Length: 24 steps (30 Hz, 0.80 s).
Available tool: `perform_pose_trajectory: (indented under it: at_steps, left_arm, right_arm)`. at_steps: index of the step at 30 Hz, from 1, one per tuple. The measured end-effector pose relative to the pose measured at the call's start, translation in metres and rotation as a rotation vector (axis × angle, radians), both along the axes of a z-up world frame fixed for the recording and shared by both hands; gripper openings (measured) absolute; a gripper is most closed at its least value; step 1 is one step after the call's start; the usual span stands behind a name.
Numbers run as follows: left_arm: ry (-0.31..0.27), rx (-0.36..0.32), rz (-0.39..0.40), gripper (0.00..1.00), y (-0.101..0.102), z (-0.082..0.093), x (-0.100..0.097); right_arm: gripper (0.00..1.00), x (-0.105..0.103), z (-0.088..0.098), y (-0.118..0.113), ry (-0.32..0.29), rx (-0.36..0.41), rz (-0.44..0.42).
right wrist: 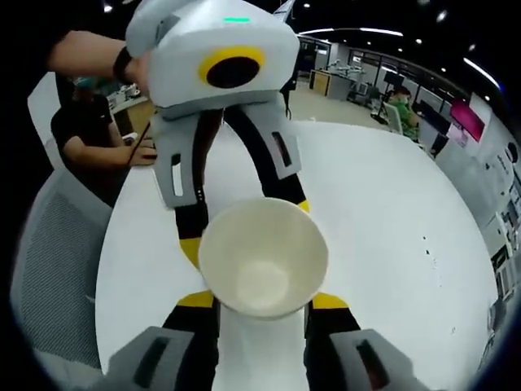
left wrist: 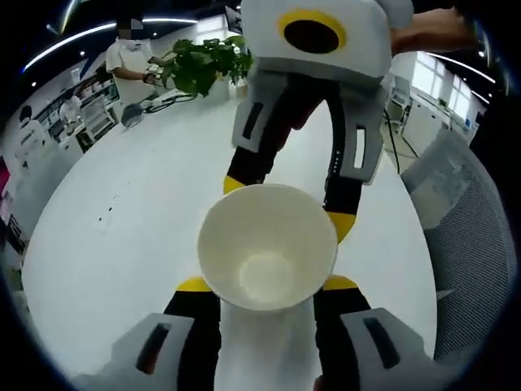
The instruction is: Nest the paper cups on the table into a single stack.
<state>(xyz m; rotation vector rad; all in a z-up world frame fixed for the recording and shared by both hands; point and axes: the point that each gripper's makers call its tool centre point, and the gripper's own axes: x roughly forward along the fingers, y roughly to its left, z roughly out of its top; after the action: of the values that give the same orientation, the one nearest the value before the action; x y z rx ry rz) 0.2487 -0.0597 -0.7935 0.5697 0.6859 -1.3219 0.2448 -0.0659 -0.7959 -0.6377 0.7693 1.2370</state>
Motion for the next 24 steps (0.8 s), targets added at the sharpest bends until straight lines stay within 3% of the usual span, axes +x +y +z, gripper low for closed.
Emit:
perform_pose_trajectory:
  at_steps: [10, 13, 15, 18, 20, 24]
  left_arm:
    - [0.012, 0.01, 0.002, 0.46, 0.003, -0.005, 0.003]
    - [0.014, 0.02, 0.04, 0.6, 0.006, -0.005, 0.008]
    - [0.003, 0.026, 0.041, 0.6, 0.009, -0.003, 0.005]
    - [-0.008, -0.006, 0.087, 0.59, 0.017, 0.005, 0.001]
    - [0.026, -0.07, 0.167, 0.58, 0.02, 0.01, -0.001]
    - [0.034, -0.134, 0.262, 0.62, 0.027, 0.019, -0.009]
  right_arm:
    - [0.4, -0.002, -0.003, -0.002, -0.008, -0.024, 0.015]
    - [0.49, -0.006, -0.008, -0.008, -0.004, -0.073, -0.01]
    - [0.55, -0.003, -0.009, -0.012, -0.025, -0.075, -0.034]
    - [0.55, -0.001, -0.001, -0.016, -0.04, 0.005, -0.13]
    - [0.54, -0.008, 0.008, -0.022, -0.054, 0.008, -0.158]
    - [0.57, -0.017, 0.001, -0.032, -0.068, -0.003, -0.185]
